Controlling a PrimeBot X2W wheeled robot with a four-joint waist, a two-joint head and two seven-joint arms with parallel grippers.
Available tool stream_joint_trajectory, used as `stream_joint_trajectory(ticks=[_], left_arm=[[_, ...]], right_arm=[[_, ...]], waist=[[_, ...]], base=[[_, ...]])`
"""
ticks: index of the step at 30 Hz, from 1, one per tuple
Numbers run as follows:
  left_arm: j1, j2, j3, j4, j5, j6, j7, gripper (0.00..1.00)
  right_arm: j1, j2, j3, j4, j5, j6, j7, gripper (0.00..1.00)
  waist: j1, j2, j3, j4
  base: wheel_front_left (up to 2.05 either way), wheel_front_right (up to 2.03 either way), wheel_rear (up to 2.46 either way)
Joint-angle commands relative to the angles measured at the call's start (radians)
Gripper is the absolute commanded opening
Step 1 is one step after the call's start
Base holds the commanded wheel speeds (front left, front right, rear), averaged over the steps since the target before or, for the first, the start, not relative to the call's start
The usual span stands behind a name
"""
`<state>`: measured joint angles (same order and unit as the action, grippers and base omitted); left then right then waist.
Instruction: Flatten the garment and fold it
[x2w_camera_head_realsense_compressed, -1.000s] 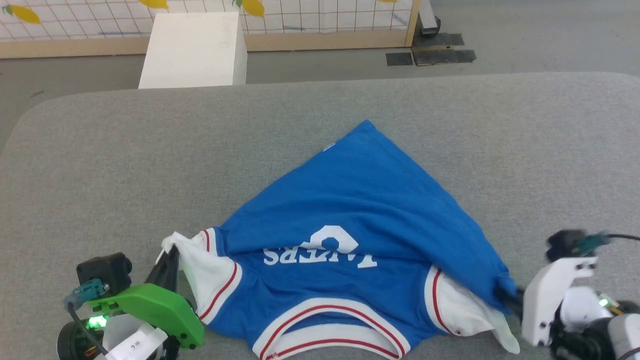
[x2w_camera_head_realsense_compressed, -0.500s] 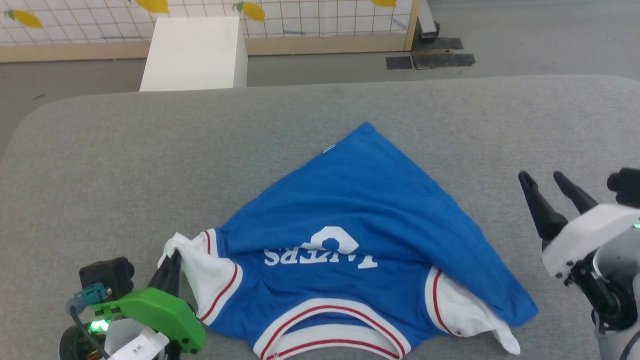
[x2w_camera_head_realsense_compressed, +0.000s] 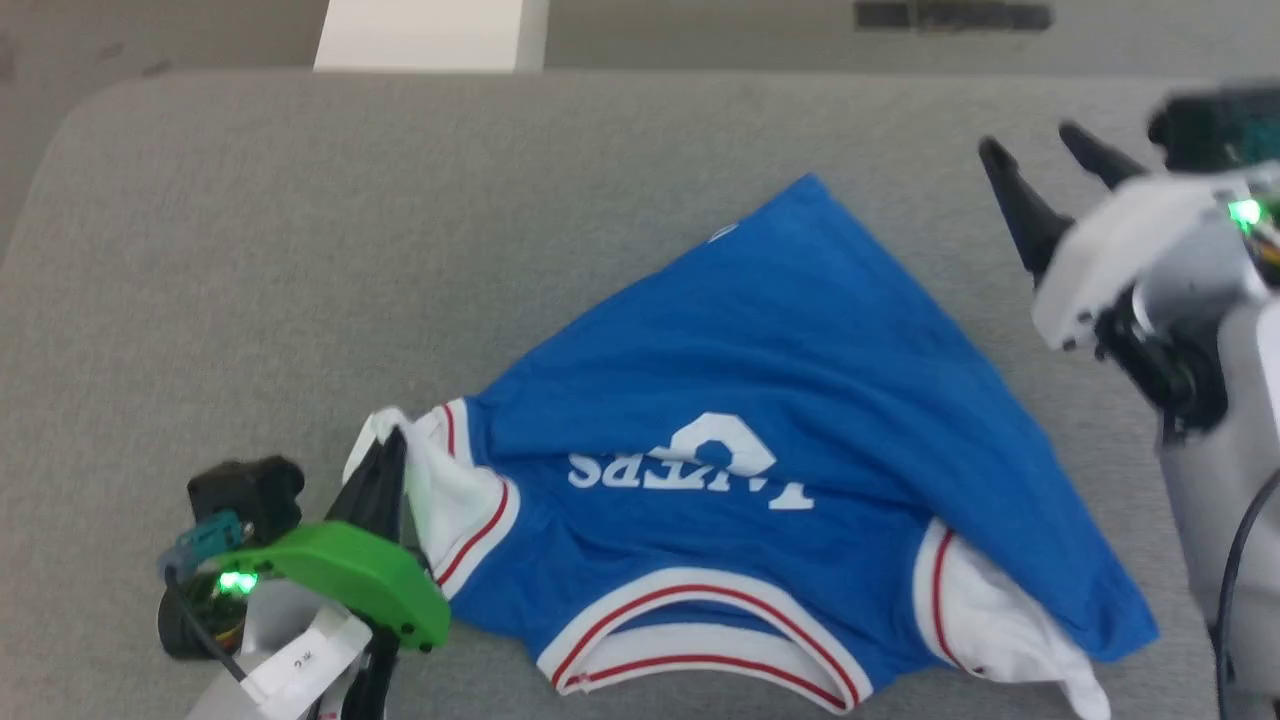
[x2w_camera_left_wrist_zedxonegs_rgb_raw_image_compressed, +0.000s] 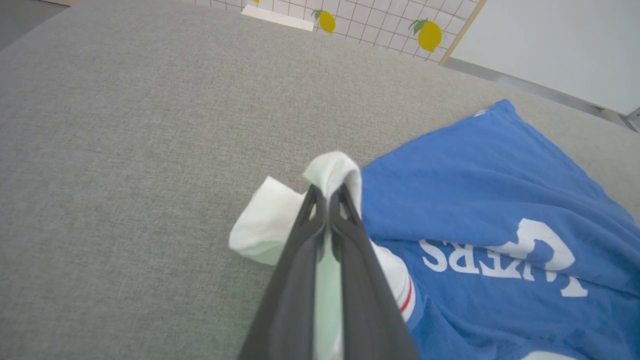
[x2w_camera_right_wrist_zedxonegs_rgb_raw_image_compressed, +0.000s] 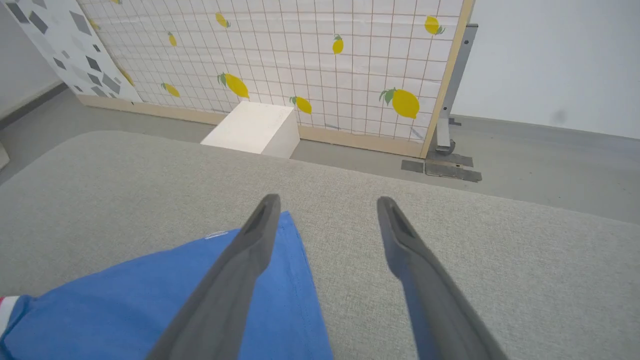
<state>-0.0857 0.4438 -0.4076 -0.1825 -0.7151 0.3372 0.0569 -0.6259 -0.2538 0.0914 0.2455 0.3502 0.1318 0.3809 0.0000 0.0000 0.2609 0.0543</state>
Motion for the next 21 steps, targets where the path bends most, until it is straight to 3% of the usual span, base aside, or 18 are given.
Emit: stream_joint_trajectory(ticks=[1,9,21], left_arm=[[-0.026,-0.004,-0.001,-0.006,0.011,-0.008,-0.008,0.00],[-0.079,-0.029,-0.014,-0.029,0.028,-0.017,-0.034,0.00],[-0.110,-0.041,-0.021,-0.062,0.044,-0.019,-0.059,0.00]], right_arm=[[-0.045,-0.007,0.018,0.017,-0.017,-0.001,0.026,1.00],[-0.281,-0.038,0.162,0.156,-0.080,-0.001,0.301,1.00],[-0.430,-0.069,0.332,0.251,-0.148,-0.001,0.652,1.00]], waist=[[0.0000,0.0000,0.096,0.082],[0.0000,0.0000,0.203,0.158],[0.0000,0.0000,0.301,0.213]], base=[[0.00,0.00,0.00],[0.00,0.00,0.00],[0.00,0.00,0.00]])
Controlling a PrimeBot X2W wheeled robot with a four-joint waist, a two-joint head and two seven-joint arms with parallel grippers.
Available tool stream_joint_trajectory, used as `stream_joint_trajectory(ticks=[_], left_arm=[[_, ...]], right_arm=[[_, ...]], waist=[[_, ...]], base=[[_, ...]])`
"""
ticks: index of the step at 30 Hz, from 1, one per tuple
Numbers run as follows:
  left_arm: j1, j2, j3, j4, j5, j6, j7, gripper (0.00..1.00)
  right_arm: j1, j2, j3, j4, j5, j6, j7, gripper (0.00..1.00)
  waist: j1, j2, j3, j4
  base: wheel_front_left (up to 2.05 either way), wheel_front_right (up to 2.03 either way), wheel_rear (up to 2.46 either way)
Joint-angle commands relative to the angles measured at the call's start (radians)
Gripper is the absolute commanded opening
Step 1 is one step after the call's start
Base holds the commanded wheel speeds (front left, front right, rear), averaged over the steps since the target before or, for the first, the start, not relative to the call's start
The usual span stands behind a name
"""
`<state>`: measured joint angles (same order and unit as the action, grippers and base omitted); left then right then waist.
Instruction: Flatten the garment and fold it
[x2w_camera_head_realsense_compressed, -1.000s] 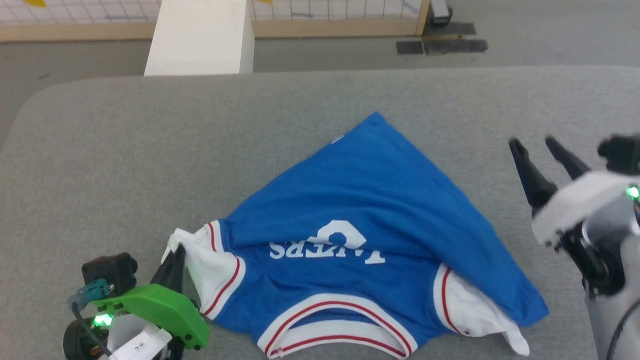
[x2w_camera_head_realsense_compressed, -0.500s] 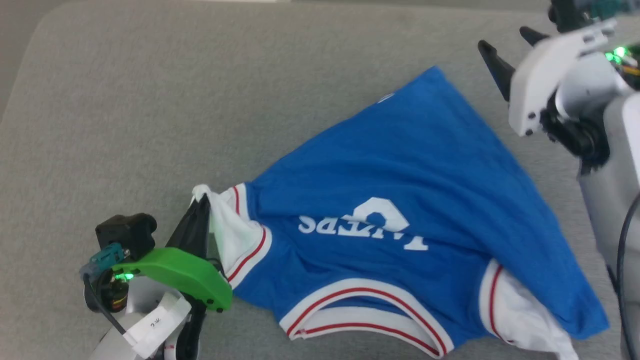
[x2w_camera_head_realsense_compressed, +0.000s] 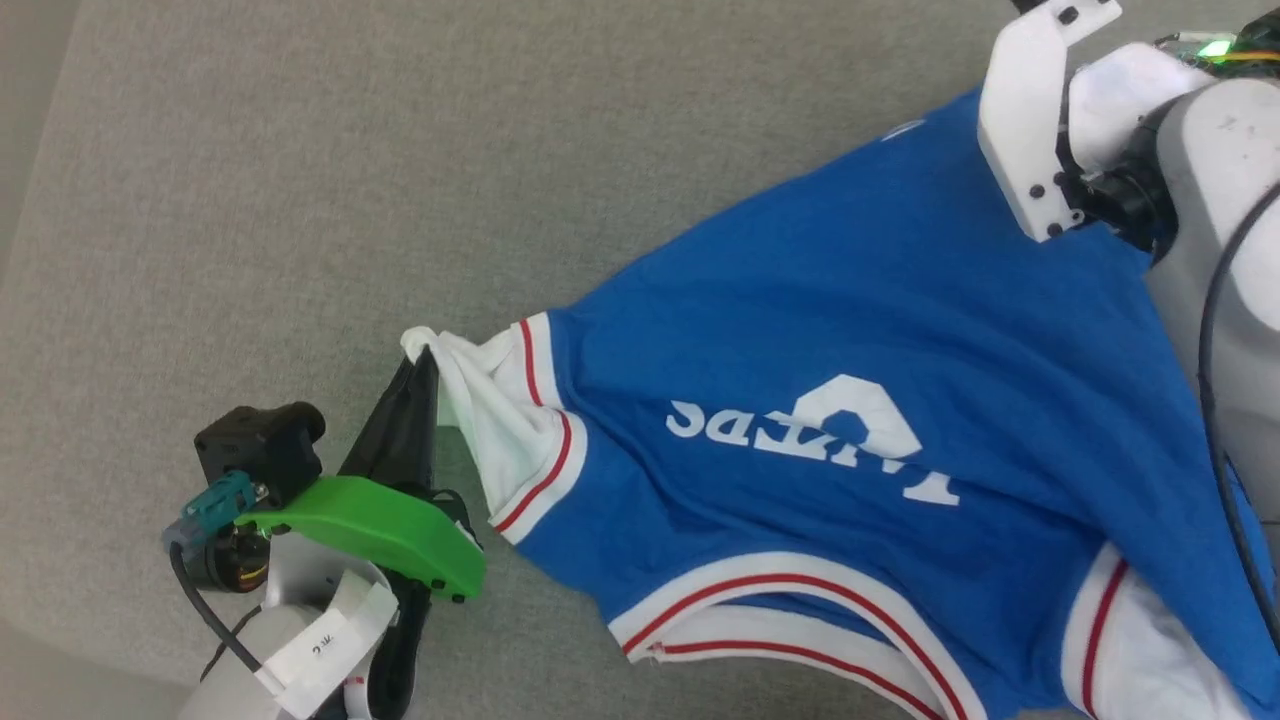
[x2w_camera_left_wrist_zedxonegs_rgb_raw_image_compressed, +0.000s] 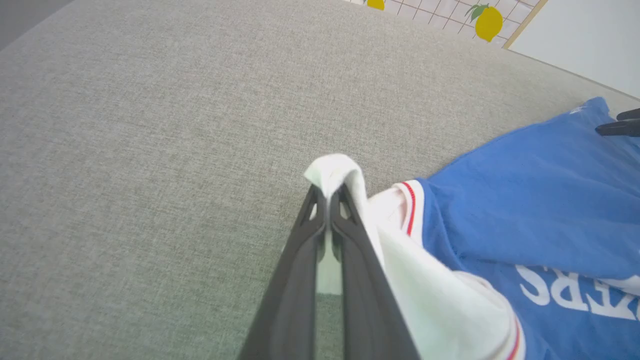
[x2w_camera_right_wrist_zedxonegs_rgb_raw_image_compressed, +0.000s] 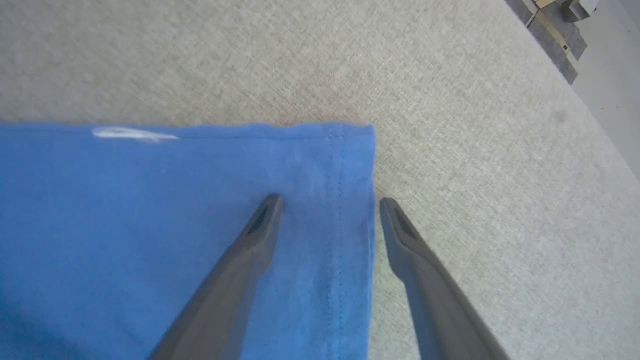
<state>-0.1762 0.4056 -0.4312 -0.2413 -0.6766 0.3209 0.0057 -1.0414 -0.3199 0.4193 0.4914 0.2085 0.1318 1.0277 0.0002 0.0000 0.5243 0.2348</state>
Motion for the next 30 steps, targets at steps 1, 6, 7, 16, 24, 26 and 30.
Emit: stream_joint_trajectory(ticks=[1,6,7,16,24,26,30], left_arm=[[-0.021,-0.004,0.002,-0.003,0.005,-0.003,-0.009,0.00],[-0.023,-0.007,0.001,0.001,0.002,-0.005,-0.015,0.00],[-0.023,-0.008,0.002,0.003,0.001,-0.005,-0.016,0.00],[-0.015,0.000,0.008,0.034,-0.009,-0.004,-0.015,0.00],[0.020,0.030,0.028,0.060,-0.021,0.005,-0.007,0.00],[0.034,0.039,0.034,0.062,-0.024,0.011,-0.003,0.00],[0.062,0.053,0.042,0.061,-0.031,0.022,0.004,0.00]], right_arm=[[-0.018,-0.002,0.013,0.008,-0.008,-0.001,0.019,1.00],[-0.020,-0.006,0.072,0.016,0.015,-0.001,0.103,1.00],[-0.020,-0.008,0.080,0.015,0.023,-0.001,0.116,1.00],[-0.013,-0.015,0.035,-0.019,0.063,-0.001,0.081,0.00],[0.061,0.019,-0.099,-0.065,0.119,-0.001,-0.080,0.00],[0.102,0.022,-0.134,-0.089,0.146,-0.001,-0.118,0.00],[0.217,0.012,-0.198,-0.158,0.208,-0.001,-0.167,0.00]], waist=[[-0.0002,0.0000,0.042,0.035],[-0.0002,0.0000,0.058,0.040],[-0.0002,0.0000,0.059,0.040],[-0.0002,0.0000,-0.002,0.006],[-0.0002,0.0000,-0.141,-0.078],[-0.0002,0.0000,-0.183,-0.103],[-0.0002,0.0000,-0.252,-0.149]], base=[[0.00,0.00,0.00],[0.00,0.00,0.00],[0.00,0.00,0.00],[0.00,0.00,0.00],[0.00,0.00,0.00],[0.00,0.00,0.00],[0.00,0.00,0.00]])
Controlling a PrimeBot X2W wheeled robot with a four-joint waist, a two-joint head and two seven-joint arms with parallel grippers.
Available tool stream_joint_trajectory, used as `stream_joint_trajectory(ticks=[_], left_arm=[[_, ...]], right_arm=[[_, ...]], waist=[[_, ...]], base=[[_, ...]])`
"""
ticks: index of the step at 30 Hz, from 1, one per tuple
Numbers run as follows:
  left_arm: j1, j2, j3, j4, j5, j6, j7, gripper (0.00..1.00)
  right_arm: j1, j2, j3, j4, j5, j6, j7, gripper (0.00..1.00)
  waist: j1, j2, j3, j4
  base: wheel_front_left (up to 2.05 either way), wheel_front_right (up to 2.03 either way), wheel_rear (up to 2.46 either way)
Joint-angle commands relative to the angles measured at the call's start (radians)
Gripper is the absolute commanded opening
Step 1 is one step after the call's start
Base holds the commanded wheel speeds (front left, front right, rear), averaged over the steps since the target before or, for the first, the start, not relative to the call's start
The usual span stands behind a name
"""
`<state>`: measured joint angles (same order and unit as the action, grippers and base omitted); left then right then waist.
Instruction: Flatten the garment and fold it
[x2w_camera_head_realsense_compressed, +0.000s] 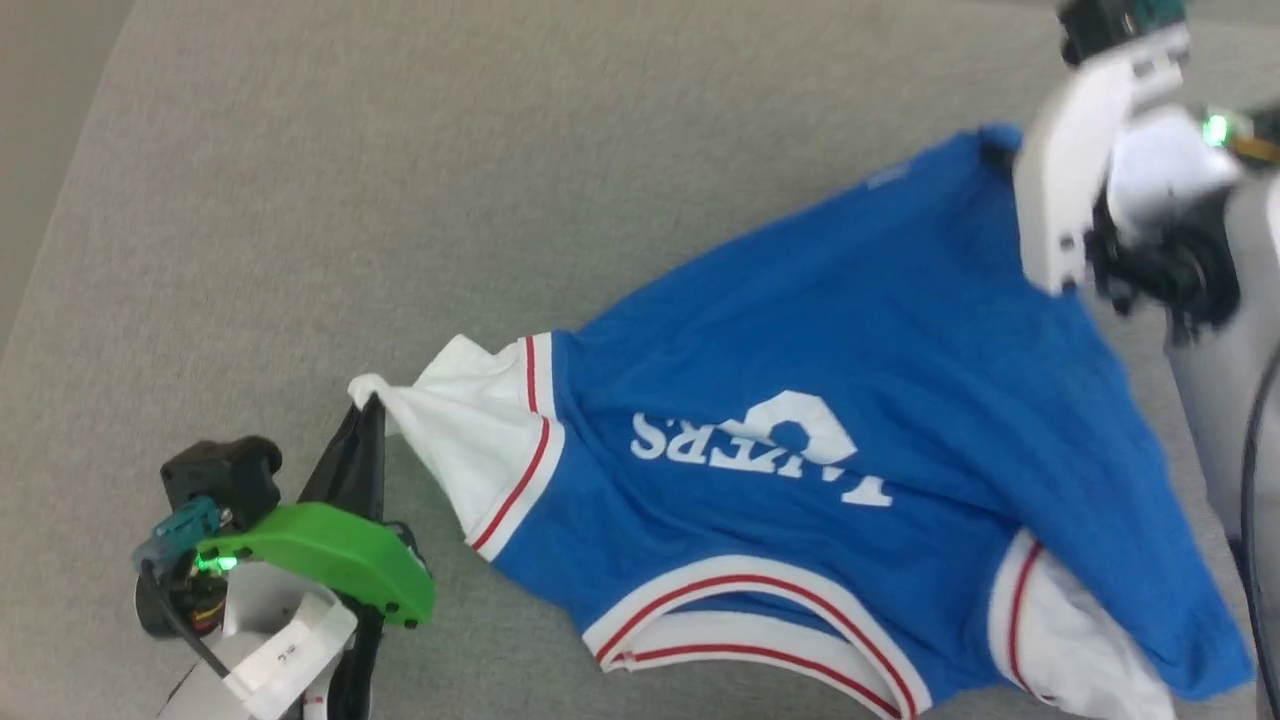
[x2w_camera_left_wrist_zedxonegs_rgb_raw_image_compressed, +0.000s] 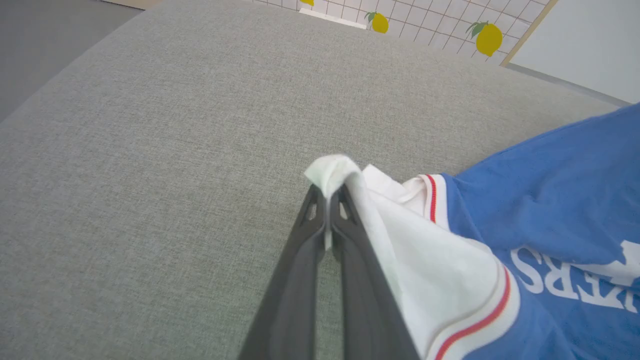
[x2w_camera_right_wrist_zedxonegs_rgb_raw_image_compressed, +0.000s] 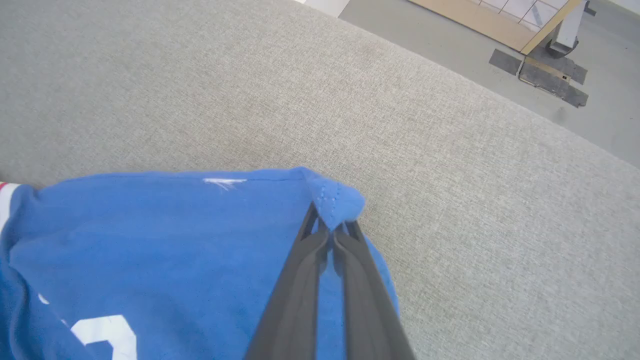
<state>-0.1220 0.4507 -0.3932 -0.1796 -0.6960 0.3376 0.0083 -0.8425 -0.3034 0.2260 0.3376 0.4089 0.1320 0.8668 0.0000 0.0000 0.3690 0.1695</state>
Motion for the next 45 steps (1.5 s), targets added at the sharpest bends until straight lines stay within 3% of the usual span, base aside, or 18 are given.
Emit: stream_joint_trajectory(ticks=[1,8,17,22,31,38,45], left_arm=[[0.015,0.010,0.007,0.000,-0.014,0.009,0.004,0.00],[0.065,0.016,0.012,0.006,-0.031,0.019,0.005,0.00],[0.120,0.007,0.008,0.022,-0.054,0.018,-0.005,0.00],[0.140,0.006,0.011,0.026,-0.065,0.017,-0.011,0.00],[0.068,0.034,0.045,0.014,-0.078,-0.022,-0.016,0.00],[-0.160,0.113,0.086,-0.014,-0.046,-0.065,0.036,0.00],[-0.387,0.183,0.106,-0.010,-0.008,-0.108,0.094,0.00]], right_arm=[[0.056,-0.005,-0.027,-0.028,0.030,-0.001,-0.014,0.00],[0.329,0.012,-0.164,-0.189,0.127,-0.001,-0.049,0.00],[0.691,0.110,-0.314,-0.363,0.215,-0.001,-0.037,0.00],[0.795,0.163,-0.372,-0.421,0.232,-0.001,-0.019,0.00],[0.709,0.150,-0.380,-0.477,0.245,-0.001,0.009,0.00],[0.514,0.052,-0.404,-0.491,0.260,-0.001,0.076,0.00],[0.361,0.002,-0.424,-0.499,0.277,-0.001,0.137,0.00]], waist=[[0.0000,0.0000,-0.109,-0.096],[0.0000,0.0000,-0.181,-0.159],[0.0000,0.0000,-0.247,-0.186],[0.0000,0.0000,-0.264,-0.191],[0.0000,0.0000,-0.285,-0.193],[0.0000,0.0000,-0.288,-0.177],[0.0000,0.0000,-0.272,-0.174]], base=[[0.00,0.00,0.00],[0.00,0.00,0.00],[0.00,0.00,0.00],[0.00,0.00,0.00],[0.00,0.00,0.00],[0.00,0.00,0.00],[0.00,0.00,0.00]])
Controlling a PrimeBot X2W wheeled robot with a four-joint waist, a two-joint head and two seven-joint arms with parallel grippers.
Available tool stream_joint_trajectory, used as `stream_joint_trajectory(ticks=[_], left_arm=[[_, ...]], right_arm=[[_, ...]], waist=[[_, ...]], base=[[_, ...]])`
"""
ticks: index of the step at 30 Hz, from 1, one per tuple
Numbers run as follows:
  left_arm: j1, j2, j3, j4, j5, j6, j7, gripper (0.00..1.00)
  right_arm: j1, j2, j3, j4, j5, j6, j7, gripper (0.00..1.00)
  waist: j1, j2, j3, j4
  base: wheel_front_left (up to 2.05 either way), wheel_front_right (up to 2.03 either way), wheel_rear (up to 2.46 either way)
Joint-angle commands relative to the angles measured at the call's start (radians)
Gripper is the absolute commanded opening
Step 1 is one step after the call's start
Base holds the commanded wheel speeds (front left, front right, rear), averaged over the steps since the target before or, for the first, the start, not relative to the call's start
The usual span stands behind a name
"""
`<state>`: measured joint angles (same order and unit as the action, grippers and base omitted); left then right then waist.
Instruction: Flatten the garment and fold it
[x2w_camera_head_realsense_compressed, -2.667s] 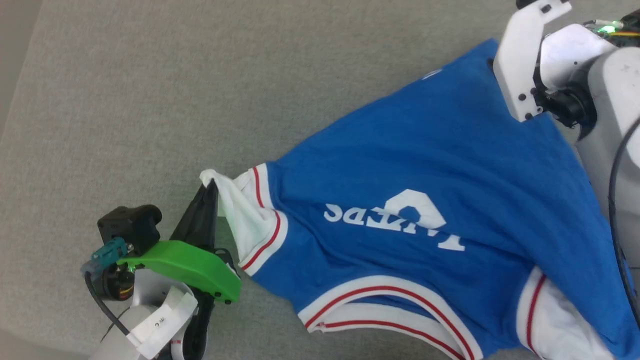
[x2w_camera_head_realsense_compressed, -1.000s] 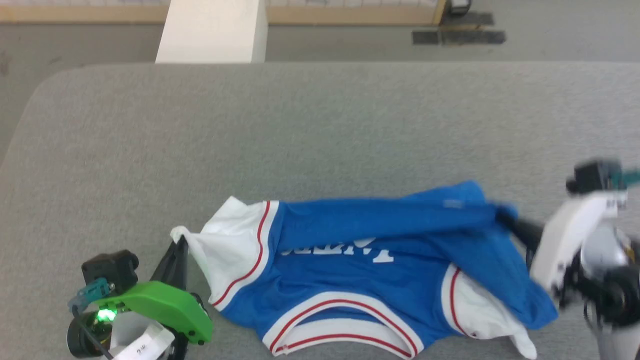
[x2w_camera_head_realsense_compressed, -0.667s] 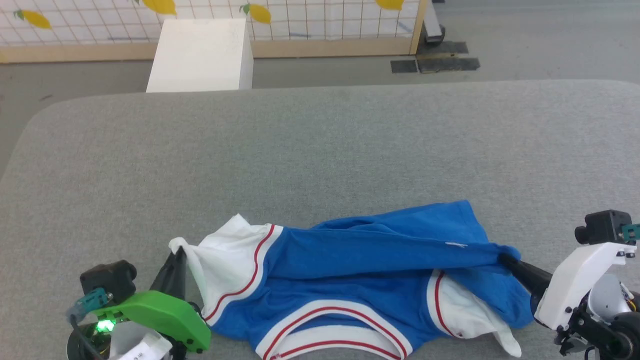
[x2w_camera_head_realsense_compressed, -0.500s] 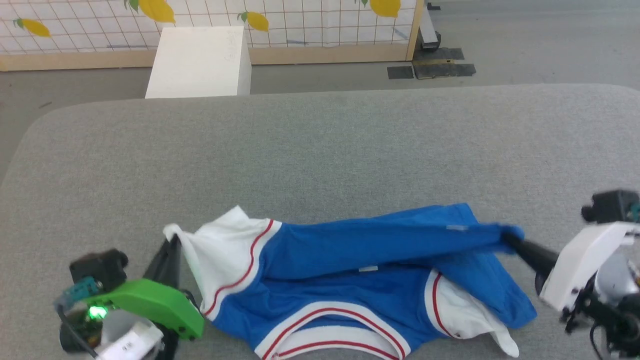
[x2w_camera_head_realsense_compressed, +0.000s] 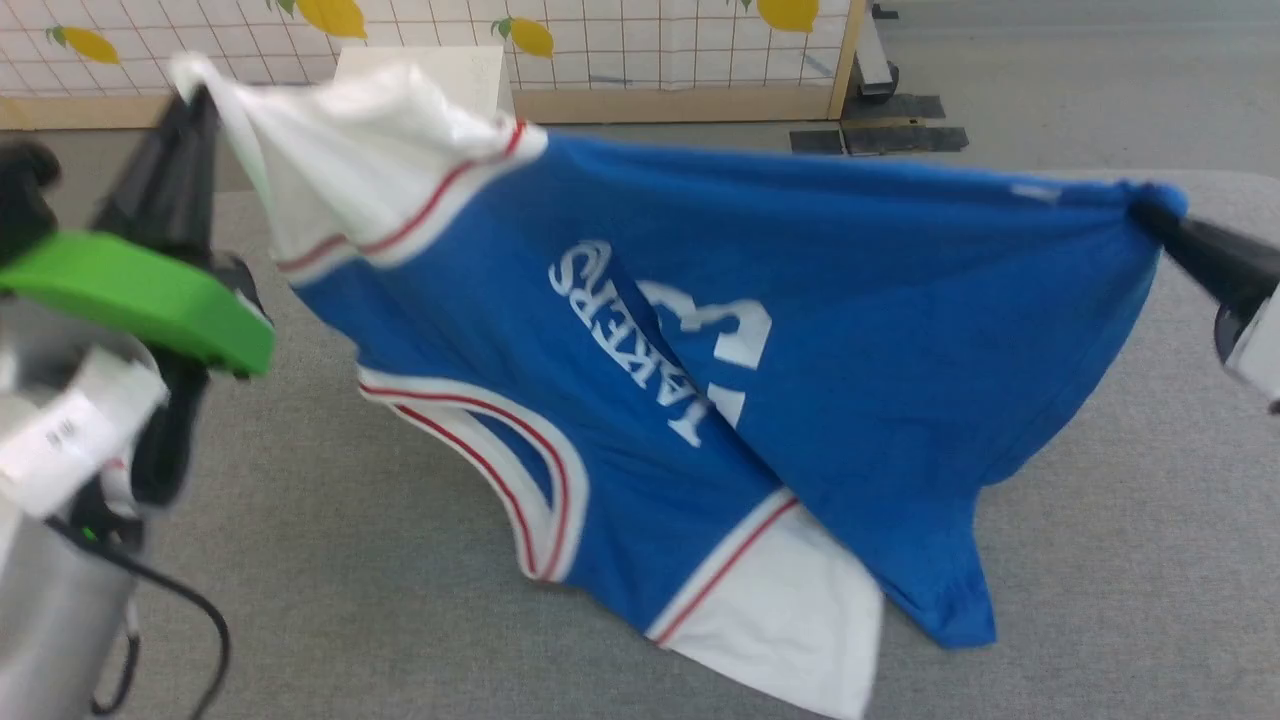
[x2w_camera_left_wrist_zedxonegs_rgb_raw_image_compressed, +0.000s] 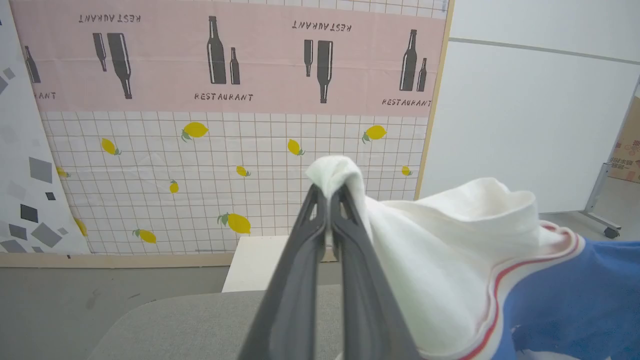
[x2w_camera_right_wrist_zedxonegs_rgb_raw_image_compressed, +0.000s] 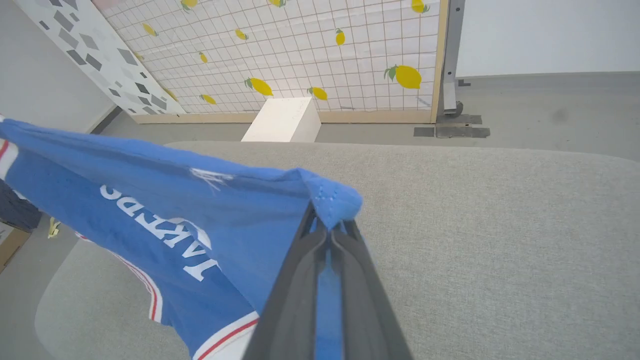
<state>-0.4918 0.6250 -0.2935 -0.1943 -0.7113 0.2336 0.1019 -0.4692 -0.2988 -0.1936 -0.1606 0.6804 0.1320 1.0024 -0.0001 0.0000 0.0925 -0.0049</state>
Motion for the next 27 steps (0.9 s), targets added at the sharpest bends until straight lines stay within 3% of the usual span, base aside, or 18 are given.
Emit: stream_joint_trajectory(ticks=[1,8,14,20,27], left_arm=[[-0.048,0.014,0.004,0.015,0.011,-0.012,0.012,0.00],[-0.282,0.031,-0.040,0.147,0.048,-0.091,0.073,0.00],[-0.561,0.008,-0.078,0.327,0.101,-0.155,0.101,0.00],[-0.843,-0.021,-0.098,0.483,0.172,-0.171,0.109,0.00],[-1.090,-0.032,-0.100,0.606,0.265,-0.146,0.048,0.00]], right_arm=[[-0.035,-0.006,-0.004,0.004,0.006,-0.001,0.008,0.00],[-0.218,-0.006,0.016,0.088,-0.024,-0.001,0.018,0.00],[-0.466,0.028,0.037,0.204,-0.098,-0.001,0.014,0.00],[-0.735,0.090,0.027,0.334,-0.206,-0.001,-0.031,0.00],[-0.996,0.153,-0.004,0.474,-0.334,-0.001,-0.139,0.00]], waist=[[0.0001,0.0000,0.010,0.001],[0.0001,0.0000,0.077,0.002],[0.0001,0.0000,0.198,0.003],[0.0001,0.0000,0.332,-0.003],[0.0001,0.0000,0.442,-0.011]], base=[[0.00,0.00,0.00],[0.00,0.00,0.00],[0.00,0.00,0.00],[0.00,0.00,0.00],[0.00,0.00,0.00]])
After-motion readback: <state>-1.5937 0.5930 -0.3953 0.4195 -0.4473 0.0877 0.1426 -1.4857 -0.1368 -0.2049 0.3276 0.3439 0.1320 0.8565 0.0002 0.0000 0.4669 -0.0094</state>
